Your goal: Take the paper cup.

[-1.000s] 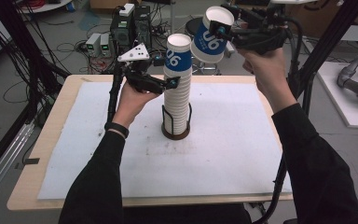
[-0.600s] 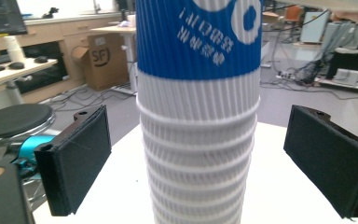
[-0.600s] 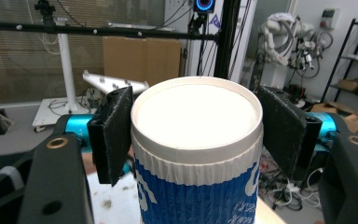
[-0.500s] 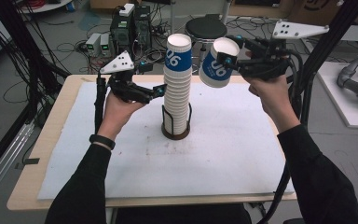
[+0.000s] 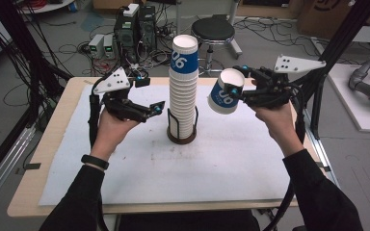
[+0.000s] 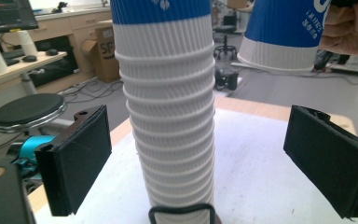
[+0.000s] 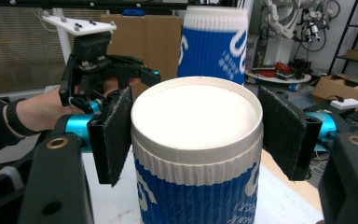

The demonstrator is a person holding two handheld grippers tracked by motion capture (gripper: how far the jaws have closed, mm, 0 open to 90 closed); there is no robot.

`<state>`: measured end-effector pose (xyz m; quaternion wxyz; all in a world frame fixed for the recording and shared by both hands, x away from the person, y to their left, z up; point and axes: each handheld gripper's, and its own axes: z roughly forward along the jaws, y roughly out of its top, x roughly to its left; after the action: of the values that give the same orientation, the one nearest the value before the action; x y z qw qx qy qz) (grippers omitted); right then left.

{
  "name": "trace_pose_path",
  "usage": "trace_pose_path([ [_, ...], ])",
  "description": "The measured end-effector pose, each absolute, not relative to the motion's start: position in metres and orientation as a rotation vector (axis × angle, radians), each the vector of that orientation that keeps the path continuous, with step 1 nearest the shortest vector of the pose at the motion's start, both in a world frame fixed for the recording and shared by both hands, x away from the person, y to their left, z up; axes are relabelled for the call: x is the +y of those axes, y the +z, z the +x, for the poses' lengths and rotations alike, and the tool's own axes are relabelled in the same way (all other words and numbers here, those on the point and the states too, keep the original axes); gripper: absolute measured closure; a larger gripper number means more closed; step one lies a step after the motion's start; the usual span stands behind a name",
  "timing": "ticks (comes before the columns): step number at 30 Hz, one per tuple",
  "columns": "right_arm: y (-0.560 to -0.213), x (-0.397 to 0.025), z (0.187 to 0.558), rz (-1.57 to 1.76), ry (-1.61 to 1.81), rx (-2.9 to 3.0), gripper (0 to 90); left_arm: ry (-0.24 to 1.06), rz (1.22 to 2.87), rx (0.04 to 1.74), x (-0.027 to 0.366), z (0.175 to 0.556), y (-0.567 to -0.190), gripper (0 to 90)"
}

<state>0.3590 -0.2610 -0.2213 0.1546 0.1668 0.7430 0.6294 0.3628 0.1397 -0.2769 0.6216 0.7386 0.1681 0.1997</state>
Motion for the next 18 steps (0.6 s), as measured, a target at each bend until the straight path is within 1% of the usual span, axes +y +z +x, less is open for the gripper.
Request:
trace_pose_path([
  [4,-0.24,-0.263,0.355,0.505,1.801,2.142,30.8,0.459,1.695,0.393,0.146,0.353,-0.289,7.5],
  [12,-0.259,-0.262,0.347,0.513,1.792,2.154,30.9,0.436,1.686,0.412,0.151,0.345,-0.308,7.5],
  [18,-0.279,-0.264,0.345,0.557,1.805,2.176,30.9,0.409,1.701,0.413,0.148,0.337,-0.325,7.5],
])
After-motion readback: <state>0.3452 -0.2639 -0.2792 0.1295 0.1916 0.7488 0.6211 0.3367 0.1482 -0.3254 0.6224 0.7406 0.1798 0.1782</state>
